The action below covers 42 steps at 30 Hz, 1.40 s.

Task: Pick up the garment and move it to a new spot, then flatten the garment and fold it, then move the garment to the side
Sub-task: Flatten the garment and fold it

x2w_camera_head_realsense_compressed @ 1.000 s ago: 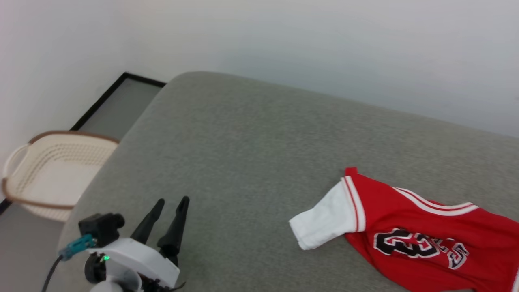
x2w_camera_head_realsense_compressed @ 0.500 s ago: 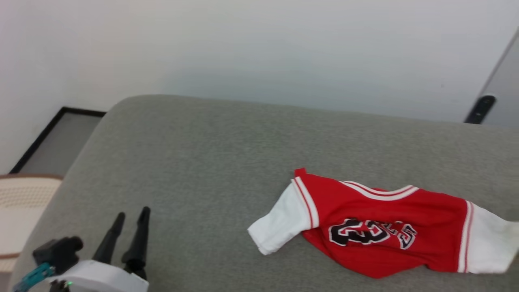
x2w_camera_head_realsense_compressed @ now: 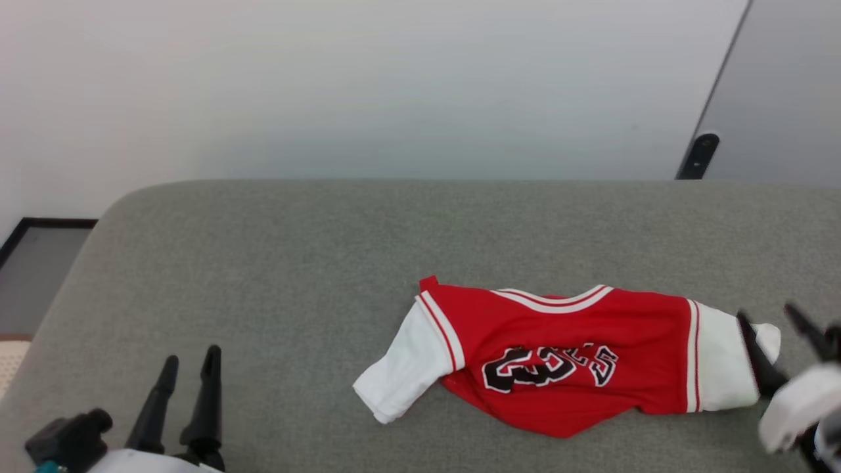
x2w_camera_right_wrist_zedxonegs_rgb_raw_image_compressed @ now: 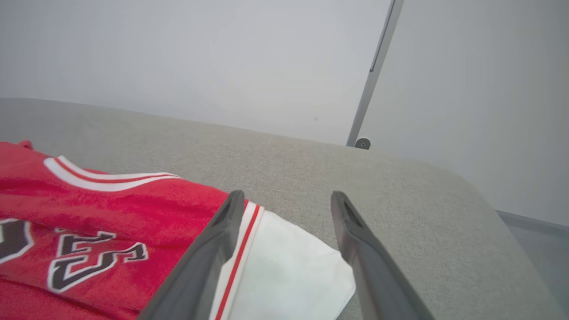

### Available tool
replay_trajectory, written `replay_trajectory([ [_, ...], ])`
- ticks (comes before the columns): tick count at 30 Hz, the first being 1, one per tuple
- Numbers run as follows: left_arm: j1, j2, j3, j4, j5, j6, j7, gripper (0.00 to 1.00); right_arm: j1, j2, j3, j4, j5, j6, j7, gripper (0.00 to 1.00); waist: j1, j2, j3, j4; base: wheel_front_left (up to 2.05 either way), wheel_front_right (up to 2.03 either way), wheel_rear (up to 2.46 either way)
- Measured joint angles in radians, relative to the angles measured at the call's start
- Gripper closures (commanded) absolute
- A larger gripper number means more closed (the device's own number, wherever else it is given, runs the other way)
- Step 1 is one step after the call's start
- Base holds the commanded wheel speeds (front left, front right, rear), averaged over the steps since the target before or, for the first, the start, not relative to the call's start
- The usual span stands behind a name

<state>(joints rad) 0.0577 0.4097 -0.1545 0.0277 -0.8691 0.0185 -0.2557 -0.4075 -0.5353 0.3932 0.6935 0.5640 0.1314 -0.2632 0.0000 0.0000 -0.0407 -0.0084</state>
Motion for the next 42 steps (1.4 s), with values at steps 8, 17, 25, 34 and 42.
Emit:
replay_trajectory([
  [8,0.023,-0.049,0.012,0.004,0.036,-0.012,-0.004,0.0,0.383,0.258,-0.354,-0.418,-0.354,0.0,0.0,0.0,0.0,0.0,-0.011,-0.015,0.0,0.0,0.0],
  [17,0.033,-0.065,-0.029,0.021,0.106,-0.038,-0.008,0.0,0.512,0.372,-0.411,-0.636,-0.425,0.0,0.0,0.0,0.0,0.0,-0.032,-0.01,0.0,0.0,0.0],
  [25,0.042,-0.094,-0.08,0.038,0.178,-0.033,-0.008,0.0,0.541,0.426,-0.409,-0.682,-0.464,0.0,0.0,0.0,0.0,0.0,-0.053,-0.026,0.0,0.0,0.0],
  [34,0.021,-0.093,-0.11,0.064,0.219,-0.047,-0.001,0.0,0.528,0.431,-0.399,-0.644,-0.467,0.0,0.0,0.0,0.0,0.0,-0.061,-0.076,0.0,0.0,0.0],
  [42,-0.056,-0.063,-0.132,0.092,0.171,-0.085,0.12,0.0,0.509,0.43,-0.407,-0.632,-0.461,0.0,0.0,0.0,0.0,0.0,-0.055,-0.14,0.0,0.0,0.0],
])
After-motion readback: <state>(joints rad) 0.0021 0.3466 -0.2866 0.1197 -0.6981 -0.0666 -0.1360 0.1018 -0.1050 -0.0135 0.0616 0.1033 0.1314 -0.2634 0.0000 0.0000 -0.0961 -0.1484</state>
